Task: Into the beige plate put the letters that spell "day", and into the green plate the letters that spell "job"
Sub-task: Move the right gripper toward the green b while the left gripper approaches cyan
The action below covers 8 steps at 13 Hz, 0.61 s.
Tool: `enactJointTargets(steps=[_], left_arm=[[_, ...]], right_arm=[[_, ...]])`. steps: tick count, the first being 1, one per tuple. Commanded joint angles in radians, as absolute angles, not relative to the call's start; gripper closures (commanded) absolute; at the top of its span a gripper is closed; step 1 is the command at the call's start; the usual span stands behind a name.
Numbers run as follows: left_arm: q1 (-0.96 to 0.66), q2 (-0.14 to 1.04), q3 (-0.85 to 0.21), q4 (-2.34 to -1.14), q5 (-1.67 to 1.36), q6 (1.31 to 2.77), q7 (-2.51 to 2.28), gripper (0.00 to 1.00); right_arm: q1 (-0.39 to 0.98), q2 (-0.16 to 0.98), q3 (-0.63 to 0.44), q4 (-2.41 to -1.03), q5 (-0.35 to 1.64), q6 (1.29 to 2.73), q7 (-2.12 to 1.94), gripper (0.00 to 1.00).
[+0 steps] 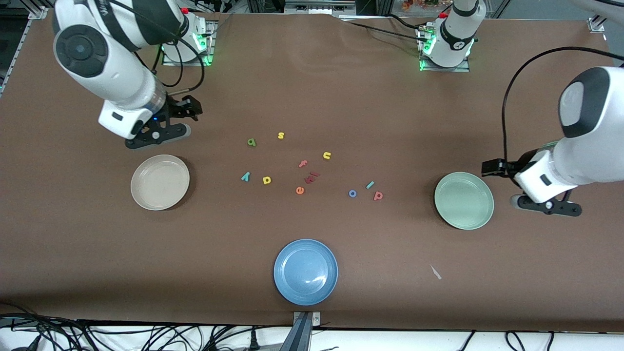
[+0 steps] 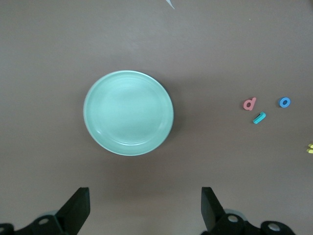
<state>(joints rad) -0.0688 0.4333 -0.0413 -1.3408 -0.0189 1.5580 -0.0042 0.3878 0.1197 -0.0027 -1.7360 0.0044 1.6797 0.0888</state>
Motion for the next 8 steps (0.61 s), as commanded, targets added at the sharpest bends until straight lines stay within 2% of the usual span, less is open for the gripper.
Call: enactJointTargets(steps=[1,5,7,8], left_arm=[[-0.162,0.485,-0.034,-1.350,-0.041,1.624,-0.185,0.00],[-0.265,0.618,-0.034,-1.354,-0.044,1.715,-0.414,0.01],[-0.307,0.632,-0.034,-1.417,-0.060,1.797,-0.489,0.01],[-0.314,0.627,-0.034,-1.468,-0.113,1.871,-0.509,0.05]], right_arm=[[0.434,0.129,-0.003,-1.792,0.018,1.767,0.170,0.00],[0.453,0.155,-0.002,-1.883,0.018,1.903,0.184,0.00],[0.460,0.170,0.005,-1.972,0.018,2.030,0.184,0.00],[0.462,0.164,0.012,-2.017,0.018,2.078,0.184,0.00]])
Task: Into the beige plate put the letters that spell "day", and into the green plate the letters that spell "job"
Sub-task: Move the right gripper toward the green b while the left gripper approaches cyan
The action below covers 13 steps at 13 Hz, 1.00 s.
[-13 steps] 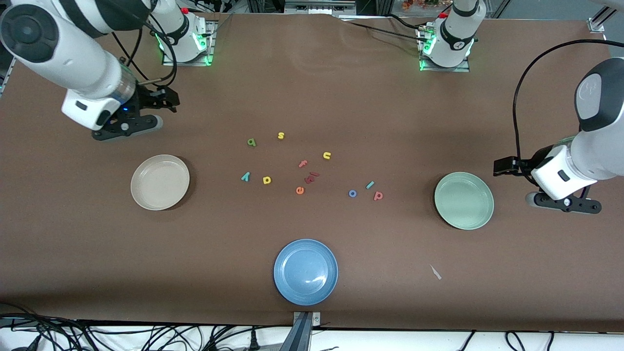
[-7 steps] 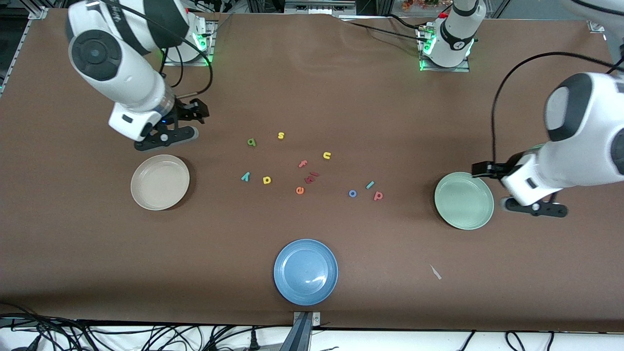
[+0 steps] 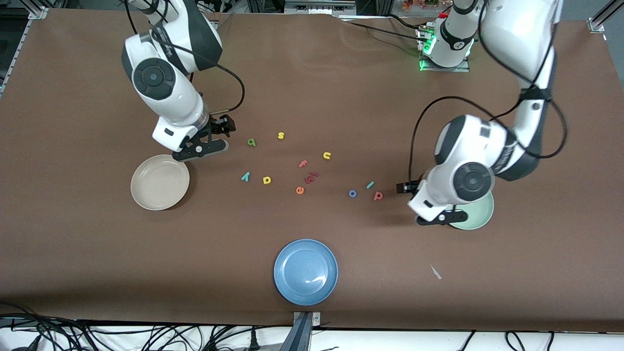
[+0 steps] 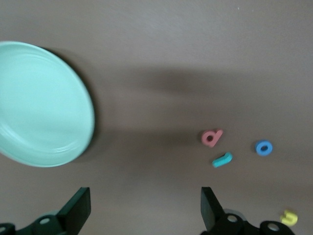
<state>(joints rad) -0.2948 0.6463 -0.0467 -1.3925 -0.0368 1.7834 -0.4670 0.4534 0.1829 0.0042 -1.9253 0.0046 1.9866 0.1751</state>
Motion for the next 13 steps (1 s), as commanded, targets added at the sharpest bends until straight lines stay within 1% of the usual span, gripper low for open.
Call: enactJointTargets(steps=[1,2,3,4,7,8,9,11,13], left_arm=[[-0.325,0.626,-0.035,-1.512,-0.155,1.926,-0.520,0.06],[-0.348,0.627,-0.037,-1.544,-0.163,1.957,-0.529,0.06],[-0.357,0.627,-0.038,-1.574,-0.164,1.986,-0.550,0.10],[-0.360,0.626,-0.047,-1.612,-0.166,2.032,-0.569,0.11],[-0.379,0.630,-0.080,-1.730,-0.166,2.225,-0.621,0.12],[-0.385,0.630,-0.081,-1.758,-0.166,2.262,-0.624,0.16],[-0.385,0.632,-0.081,-1.766,-0.166,2.272,-0.626,0.20],[-0.388,0.638,-0.081,-1.763,-0.167,2.302,-0.632,0.24],[-0.403,0.670,-0.081,-1.755,-0.166,2.353,-0.670,0.30]], right_arm=[[0.462,0.161,0.029,-2.043,0.017,2.097,0.184,0.00],[0.462,0.161,0.031,-2.060,0.017,2.115,0.184,0.00],[0.462,0.161,0.040,-2.086,0.017,2.149,0.184,0.00],[0.462,0.161,0.049,-2.118,0.017,2.190,0.184,0.00],[0.462,0.163,0.078,-2.207,0.015,2.321,0.176,0.00],[0.462,0.164,0.081,-2.227,0.015,2.350,0.169,0.00],[0.462,0.170,0.084,-2.236,0.014,2.368,0.151,0.00],[0.460,0.189,0.100,-2.252,0.015,2.394,0.062,0.00],[0.462,0.227,0.100,-2.252,0.014,2.401,-0.020,0.00]])
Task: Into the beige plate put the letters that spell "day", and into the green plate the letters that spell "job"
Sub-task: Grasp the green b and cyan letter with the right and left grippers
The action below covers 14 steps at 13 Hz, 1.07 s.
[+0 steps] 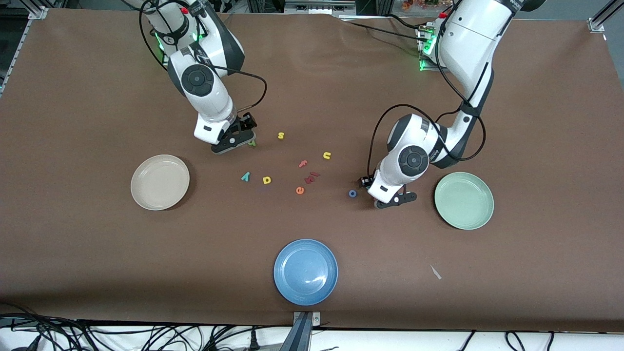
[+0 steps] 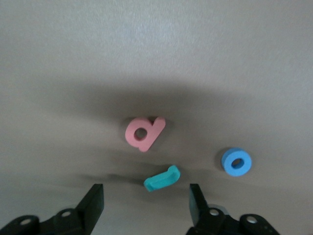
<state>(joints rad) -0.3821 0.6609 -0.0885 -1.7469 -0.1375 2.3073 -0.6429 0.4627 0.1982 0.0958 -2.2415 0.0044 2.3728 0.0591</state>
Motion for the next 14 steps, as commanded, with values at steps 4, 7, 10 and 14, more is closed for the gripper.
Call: enactJointTargets(steps=[4,7,10,14], left_arm=[[-0.403,0.681,-0.081,-1.750,-0.166,2.359,-0.699,0.36],[-0.402,0.689,-0.081,-1.744,-0.167,2.361,-0.724,0.44],[-0.400,0.696,-0.081,-1.744,-0.167,2.361,-0.727,0.50],[-0.399,0.712,-0.081,-1.720,-0.169,2.361,-0.727,0.51]], right_arm=[[0.462,0.284,0.103,-2.250,0.011,2.454,-0.081,0.00],[0.462,0.322,0.104,-2.252,0.011,2.515,-0.083,0.00],[0.479,0.356,0.118,-2.252,0.009,2.560,-0.083,0.00],[0.495,0.370,0.118,-2.279,0.003,2.589,-0.084,0.02]])
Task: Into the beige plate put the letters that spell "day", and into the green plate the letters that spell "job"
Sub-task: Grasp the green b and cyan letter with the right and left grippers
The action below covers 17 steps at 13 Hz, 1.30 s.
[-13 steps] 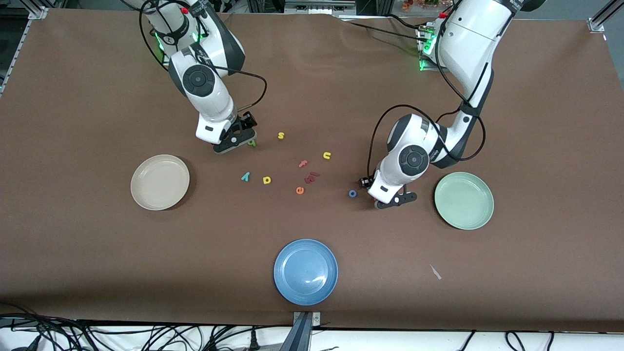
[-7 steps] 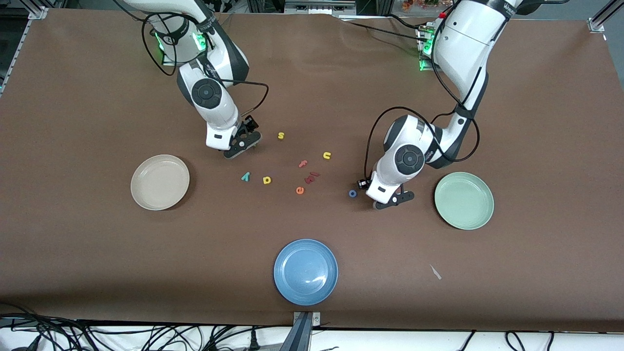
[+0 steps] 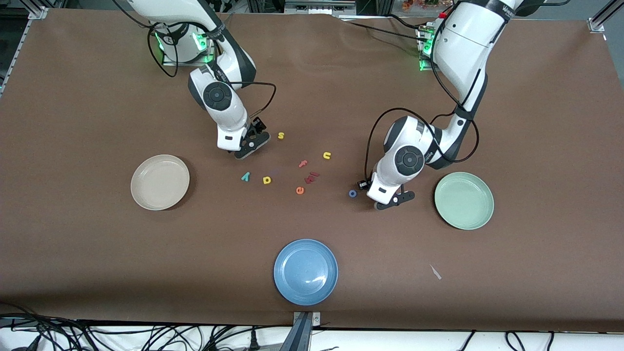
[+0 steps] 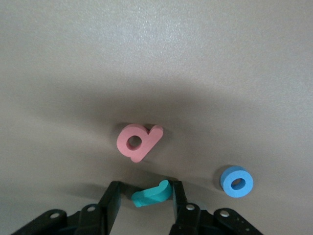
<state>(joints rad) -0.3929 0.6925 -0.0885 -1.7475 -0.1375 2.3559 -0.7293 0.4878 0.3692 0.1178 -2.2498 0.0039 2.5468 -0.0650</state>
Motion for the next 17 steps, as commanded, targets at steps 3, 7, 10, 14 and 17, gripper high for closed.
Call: enactJointTargets(steps=[3,7,10,14,17], left_arm=[[-0.397,0.721,-0.081,-1.717,-0.169,2.361,-0.732,0.57],[-0.399,0.721,-0.081,-1.717,-0.167,2.361,-0.732,0.66],[-0.403,0.719,-0.081,-1.717,-0.166,2.361,-0.732,0.72],[-0.406,0.721,-0.081,-1.717,-0.164,2.361,-0.732,0.73],[-0.405,0.716,-0.081,-1.717,-0.164,2.359,-0.730,0.77]], right_arm=[[0.495,0.374,0.118,-2.306,0.003,2.631,-0.084,0.09],[0.495,0.374,0.118,-2.316,0.002,2.634,-0.084,0.21],[0.495,0.377,0.118,-2.318,0.003,2.638,-0.084,0.28],[0.495,0.396,0.118,-2.318,0.002,2.664,-0.084,0.36],[0.497,0.405,0.118,-2.318,0.002,2.677,-0.084,0.45]])
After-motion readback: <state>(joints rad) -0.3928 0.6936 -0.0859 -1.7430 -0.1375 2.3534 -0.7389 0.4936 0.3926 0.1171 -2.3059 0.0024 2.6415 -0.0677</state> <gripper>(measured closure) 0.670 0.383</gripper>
